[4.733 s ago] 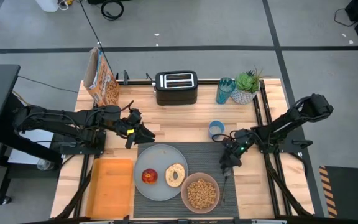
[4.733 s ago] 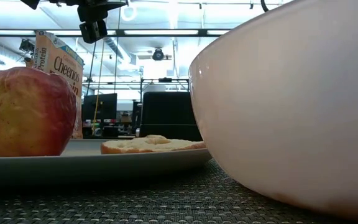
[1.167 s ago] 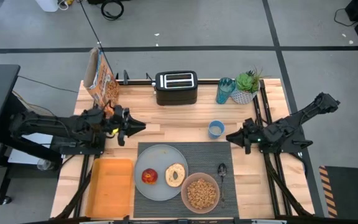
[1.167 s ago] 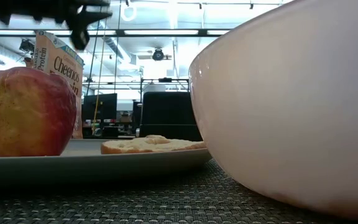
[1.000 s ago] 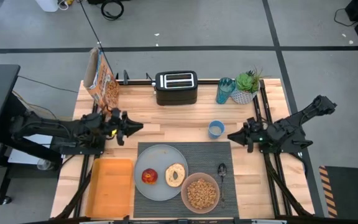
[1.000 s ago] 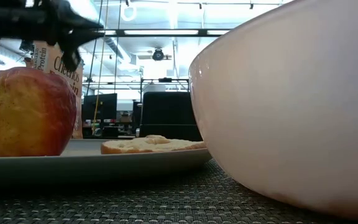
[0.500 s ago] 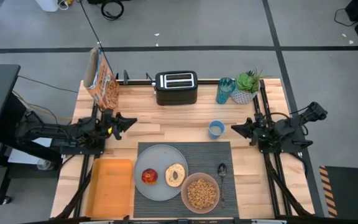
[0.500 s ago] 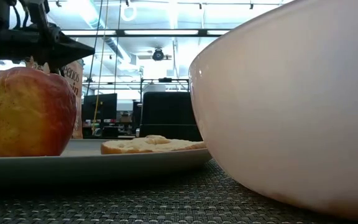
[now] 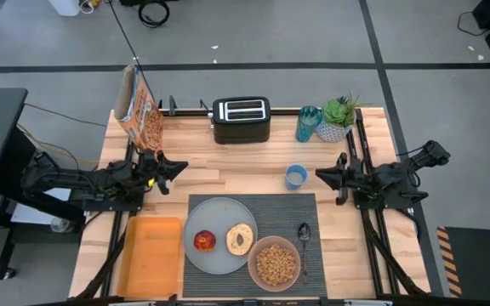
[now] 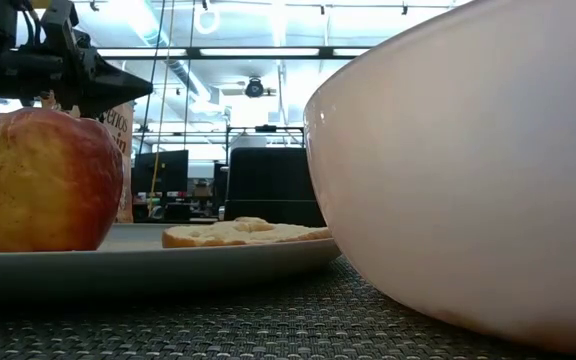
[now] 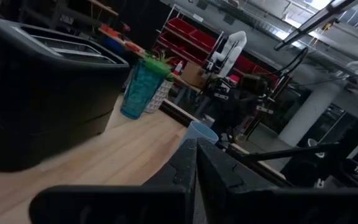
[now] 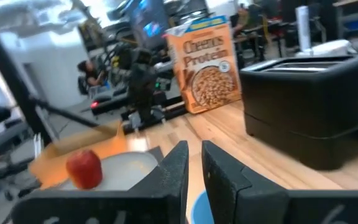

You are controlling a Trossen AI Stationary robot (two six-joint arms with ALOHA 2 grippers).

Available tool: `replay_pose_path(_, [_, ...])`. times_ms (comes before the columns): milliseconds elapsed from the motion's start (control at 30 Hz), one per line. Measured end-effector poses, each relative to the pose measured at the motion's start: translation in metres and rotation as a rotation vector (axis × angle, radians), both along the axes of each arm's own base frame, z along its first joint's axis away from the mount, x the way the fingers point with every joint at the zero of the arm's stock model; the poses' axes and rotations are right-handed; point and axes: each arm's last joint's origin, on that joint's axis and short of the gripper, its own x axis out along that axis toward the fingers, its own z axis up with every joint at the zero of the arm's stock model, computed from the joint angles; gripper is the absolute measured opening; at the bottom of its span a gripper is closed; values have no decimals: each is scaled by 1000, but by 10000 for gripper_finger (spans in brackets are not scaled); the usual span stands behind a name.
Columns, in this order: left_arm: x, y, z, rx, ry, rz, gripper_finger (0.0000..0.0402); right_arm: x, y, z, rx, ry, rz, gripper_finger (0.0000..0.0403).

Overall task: Arrange a breakfast setting
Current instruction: Return to Home Position

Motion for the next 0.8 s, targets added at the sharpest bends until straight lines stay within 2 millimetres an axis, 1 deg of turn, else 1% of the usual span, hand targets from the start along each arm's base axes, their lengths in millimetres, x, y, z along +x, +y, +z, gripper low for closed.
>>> replay_pose_path(200, [0, 0, 0, 0, 1, 0, 20, 0, 2, 0, -4, -3, 54, 52])
replay_pose_path(800, [0, 0, 0, 1, 1, -1, 20, 0, 2, 1, -4, -4, 58, 52])
